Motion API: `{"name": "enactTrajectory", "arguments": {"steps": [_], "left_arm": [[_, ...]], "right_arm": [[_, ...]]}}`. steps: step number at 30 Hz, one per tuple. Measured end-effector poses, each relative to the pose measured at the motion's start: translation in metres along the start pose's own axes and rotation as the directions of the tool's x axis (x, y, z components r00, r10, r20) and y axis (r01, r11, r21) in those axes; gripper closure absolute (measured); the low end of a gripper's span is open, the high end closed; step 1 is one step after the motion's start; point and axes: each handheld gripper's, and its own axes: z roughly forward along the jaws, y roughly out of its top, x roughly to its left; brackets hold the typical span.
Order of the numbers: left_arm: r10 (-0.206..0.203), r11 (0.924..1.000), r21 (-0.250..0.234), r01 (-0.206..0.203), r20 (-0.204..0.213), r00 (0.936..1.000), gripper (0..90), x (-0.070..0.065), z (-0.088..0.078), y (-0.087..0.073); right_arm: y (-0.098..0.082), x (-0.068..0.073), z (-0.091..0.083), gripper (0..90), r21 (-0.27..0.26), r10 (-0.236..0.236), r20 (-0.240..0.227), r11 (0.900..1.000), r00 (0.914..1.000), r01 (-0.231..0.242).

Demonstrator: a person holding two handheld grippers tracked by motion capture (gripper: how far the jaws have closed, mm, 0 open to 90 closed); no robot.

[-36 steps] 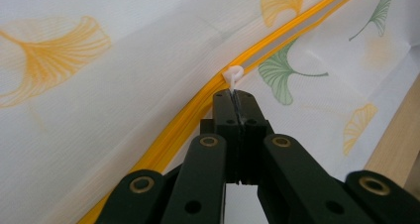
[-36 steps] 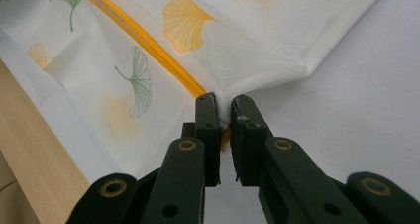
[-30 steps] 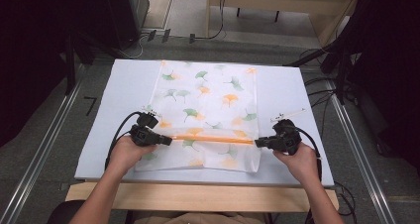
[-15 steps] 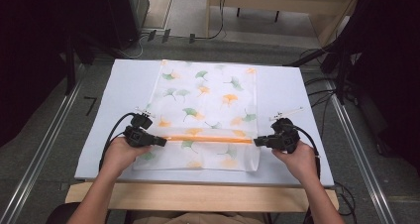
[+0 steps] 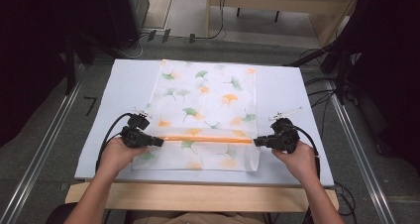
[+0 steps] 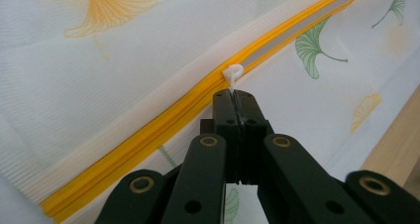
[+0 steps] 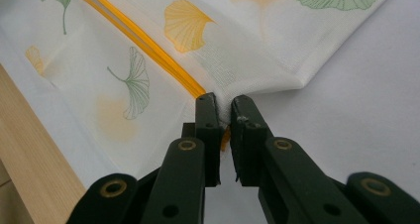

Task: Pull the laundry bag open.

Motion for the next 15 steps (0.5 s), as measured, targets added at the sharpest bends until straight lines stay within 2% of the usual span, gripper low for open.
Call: {"name": "enactTrajectory", "arguments": {"steps": [4,6,15], "left_arm": [[-0.006,1.0000,-0.007,0.006,-0.003,1.0000,90.0,0.001,-0.001,-0.001],[0.004,0.9999,-0.010,-0.004,0.001,1.0000,90.0,0.002,-0.002,-0.002],[-0.010,0.9999,0.001,0.010,-0.037,0.9993,90.0,0.009,-0.012,-0.013]], "right_arm": [[0.000,0.000,0.000,85.3,-0.001,-0.007,0.000,1.000,1.0000,0.007],[0.000,0.001,0.001,85.3,0.000,-0.007,0.000,1.000,1.0000,0.007],[-0.001,0.000,0.000,85.3,0.002,-0.009,0.001,1.000,1.0000,0.009]]}}
